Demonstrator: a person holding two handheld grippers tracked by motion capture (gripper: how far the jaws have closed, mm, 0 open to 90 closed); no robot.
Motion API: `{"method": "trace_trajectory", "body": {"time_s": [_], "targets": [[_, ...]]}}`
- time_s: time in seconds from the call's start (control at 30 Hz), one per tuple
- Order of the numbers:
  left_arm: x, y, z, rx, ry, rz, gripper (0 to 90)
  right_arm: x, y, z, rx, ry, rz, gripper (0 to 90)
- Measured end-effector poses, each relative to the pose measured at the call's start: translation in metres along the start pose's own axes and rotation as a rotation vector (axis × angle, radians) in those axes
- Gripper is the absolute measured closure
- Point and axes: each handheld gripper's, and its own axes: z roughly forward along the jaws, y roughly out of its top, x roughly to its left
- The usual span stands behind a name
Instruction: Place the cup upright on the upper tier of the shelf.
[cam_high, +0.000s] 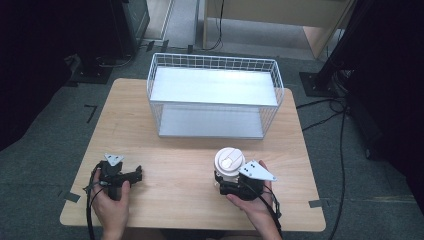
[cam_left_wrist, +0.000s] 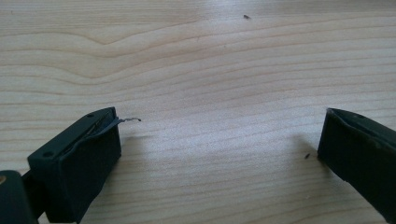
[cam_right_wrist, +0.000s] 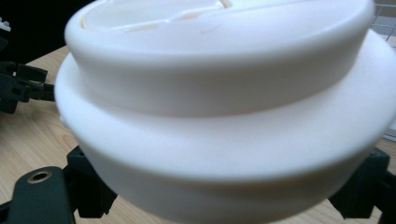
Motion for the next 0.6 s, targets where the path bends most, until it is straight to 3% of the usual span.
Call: {"method": "trace_trajectory", "body": {"time_s": [0.2,0.47,0.6], "targets": [[0.0,0.0,0.0,0.0,0.0,0.0,0.0,0.0013,0.0011,0.004,-0.01,-0.005,0.004,14.7],[0.0,0.0,0.0,0.0,0.0,0.0,0.0,0.0091,0.002,0.0049,-0.048,-0.028,-0.039,16.4],[0.0,0.0,0.0,0.0,0.0,0.0,0.0,0.0097,0.0059,0.0027,-0.071,-0.029,-0.023,16.4]]}}
